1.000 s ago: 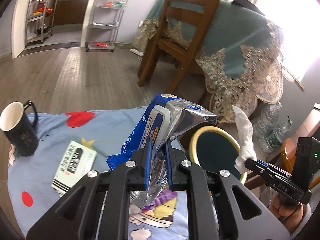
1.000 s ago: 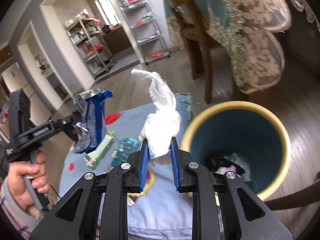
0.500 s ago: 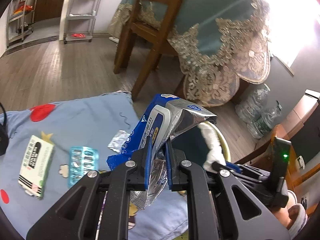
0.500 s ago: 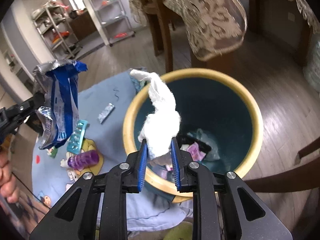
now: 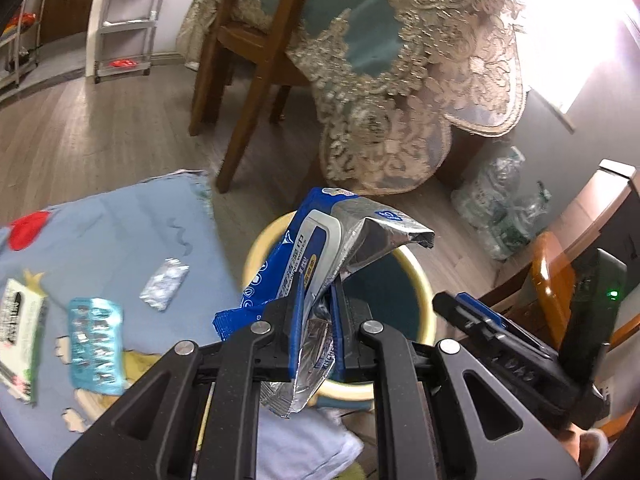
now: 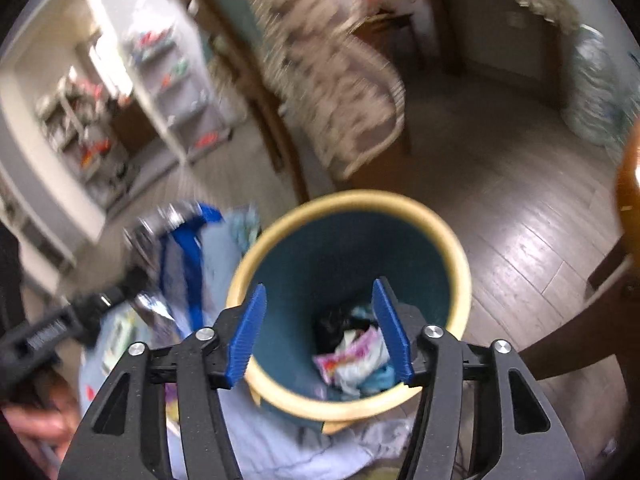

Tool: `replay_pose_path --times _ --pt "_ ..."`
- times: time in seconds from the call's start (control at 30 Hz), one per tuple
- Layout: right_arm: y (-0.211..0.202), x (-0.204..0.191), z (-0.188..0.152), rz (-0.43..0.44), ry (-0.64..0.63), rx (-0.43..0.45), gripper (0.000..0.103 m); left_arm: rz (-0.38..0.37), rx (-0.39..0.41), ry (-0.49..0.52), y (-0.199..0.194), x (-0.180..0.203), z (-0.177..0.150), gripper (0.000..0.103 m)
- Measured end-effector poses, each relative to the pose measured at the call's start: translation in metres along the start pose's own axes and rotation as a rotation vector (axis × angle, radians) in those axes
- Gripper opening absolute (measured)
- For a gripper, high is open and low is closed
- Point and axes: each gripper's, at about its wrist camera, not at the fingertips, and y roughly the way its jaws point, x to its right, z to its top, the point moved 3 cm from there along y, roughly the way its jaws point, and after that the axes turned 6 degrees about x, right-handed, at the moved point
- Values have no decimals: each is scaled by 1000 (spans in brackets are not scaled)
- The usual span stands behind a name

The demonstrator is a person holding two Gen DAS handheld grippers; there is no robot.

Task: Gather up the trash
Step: 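Carry the white plastic and wipes pack over the teal bin and open both grippers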

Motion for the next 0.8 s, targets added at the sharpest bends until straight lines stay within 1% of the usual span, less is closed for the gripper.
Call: replay_pose_path --times 0.13,0.2,0.27,0.4,0.43,0.5,0.57,0.6,0.63,0.7,0.8 --pt "-18 12 13 -11 53 98 60 -64 3 -36 17 13 0 12" --pt "-23 14 17 -13 57 127 61 -106 5 -63 26 18 -1 12" --pt "-27 15 19 -12 63 147 61 -127 1 -81 33 19 -3 14" --pt "-22 21 22 -4 81 136 61 -108 -36 -88 43 15 -12 26" --pt "-21 21 22 -2 85 133 61 -100 -40 -83 42 13 -13 33" --pt "-19 20 22 6 94 127 61 -89 -36 -68 37 9 -14 42" --pt "-18 16 19 14 90 120 61 -78 -29 -55 32 5 -13 46" --pt "-17 15 19 17 86 117 61 -66 -26 -46 28 1 -12 51" --pt "-16 12 18 20 79 112 61 -56 -22 -40 24 -2 -11 53" --pt "-14 8 16 26 66 101 62 -40 -15 -28 16 -10 -10 53" --pt "-10 2 13 36 52 85 67 7 -4 -8 3 -26 -9 54"
